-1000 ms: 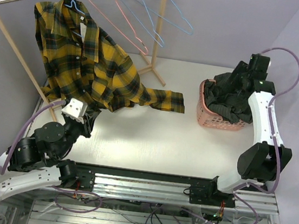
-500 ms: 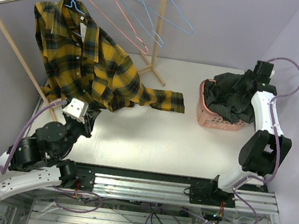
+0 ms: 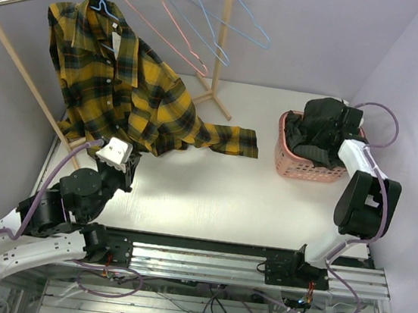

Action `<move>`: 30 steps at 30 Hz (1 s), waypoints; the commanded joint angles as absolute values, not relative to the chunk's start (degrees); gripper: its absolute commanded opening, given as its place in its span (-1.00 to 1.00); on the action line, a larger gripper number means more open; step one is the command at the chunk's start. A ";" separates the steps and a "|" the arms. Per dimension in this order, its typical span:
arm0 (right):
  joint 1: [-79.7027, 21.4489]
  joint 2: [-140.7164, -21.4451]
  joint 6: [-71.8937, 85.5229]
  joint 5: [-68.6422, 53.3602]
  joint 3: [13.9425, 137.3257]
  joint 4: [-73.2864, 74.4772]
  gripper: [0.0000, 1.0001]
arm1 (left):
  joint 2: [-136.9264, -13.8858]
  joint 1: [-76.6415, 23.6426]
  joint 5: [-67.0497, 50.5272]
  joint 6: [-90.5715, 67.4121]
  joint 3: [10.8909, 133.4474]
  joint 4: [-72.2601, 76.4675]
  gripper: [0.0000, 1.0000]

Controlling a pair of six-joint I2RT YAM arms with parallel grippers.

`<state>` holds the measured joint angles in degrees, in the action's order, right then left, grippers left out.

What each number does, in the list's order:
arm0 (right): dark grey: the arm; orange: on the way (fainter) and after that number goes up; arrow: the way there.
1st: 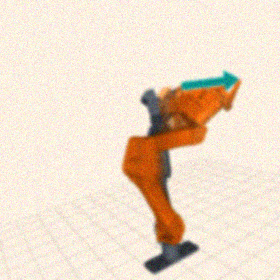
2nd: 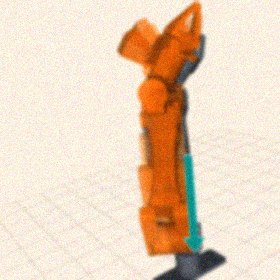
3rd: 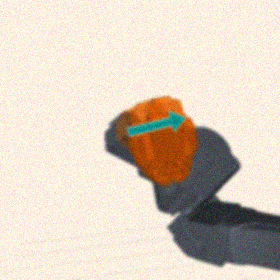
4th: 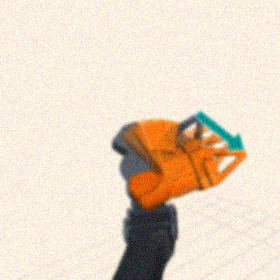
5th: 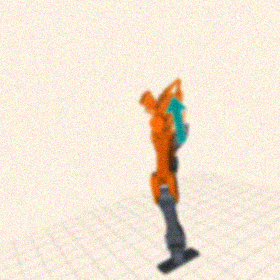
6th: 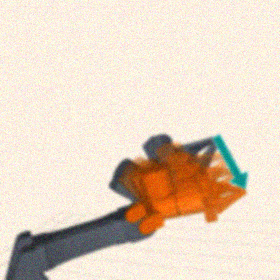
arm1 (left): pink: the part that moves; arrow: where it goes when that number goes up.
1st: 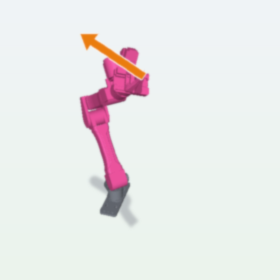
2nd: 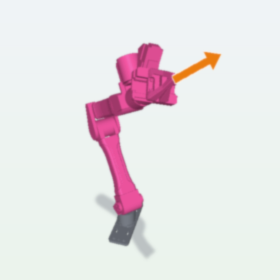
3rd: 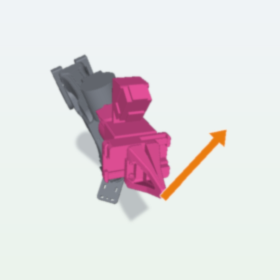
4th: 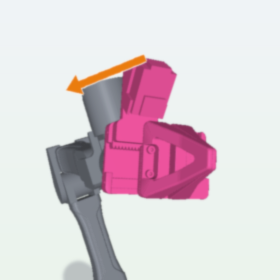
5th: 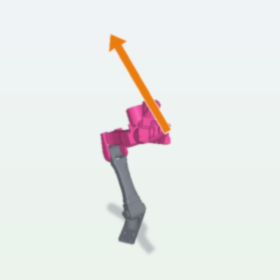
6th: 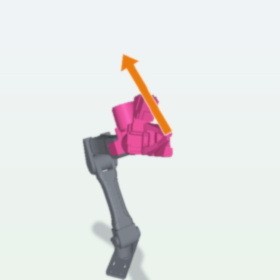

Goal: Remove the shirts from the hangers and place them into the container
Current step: Place the shirt in the bin.

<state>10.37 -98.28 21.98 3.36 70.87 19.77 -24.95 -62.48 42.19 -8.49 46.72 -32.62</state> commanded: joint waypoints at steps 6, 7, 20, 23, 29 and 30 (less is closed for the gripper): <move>9.58 -111.64 22.49 0.93 67.11 20.04 -0.02 | -25.05 -62.80 43.15 -7.90 46.53 -31.63 -0.48; 9.58 -112.67 22.44 0.84 67.14 19.98 -0.02 | -24.98 -62.76 43.15 -7.87 46.47 -31.68 -0.49; 9.19 -107.00 22.60 -2.20 68.19 22.07 0.04 | -26.65 -62.75 42.73 -7.80 46.49 -31.48 -0.49; 8.60 -103.66 22.17 -2.21 73.24 25.34 0.05 | -26.73 -62.79 42.78 -7.76 46.43 -31.38 -0.48; 8.10 -97.07 23.29 -1.47 83.76 30.22 0.08 | -26.20 -62.75 43.31 -8.25 46.58 -31.80 -0.35; 8.03 -95.74 23.75 -1.22 85.08 30.05 0.08 | -26.15 -62.75 43.56 -8.44 46.56 -31.94 -0.32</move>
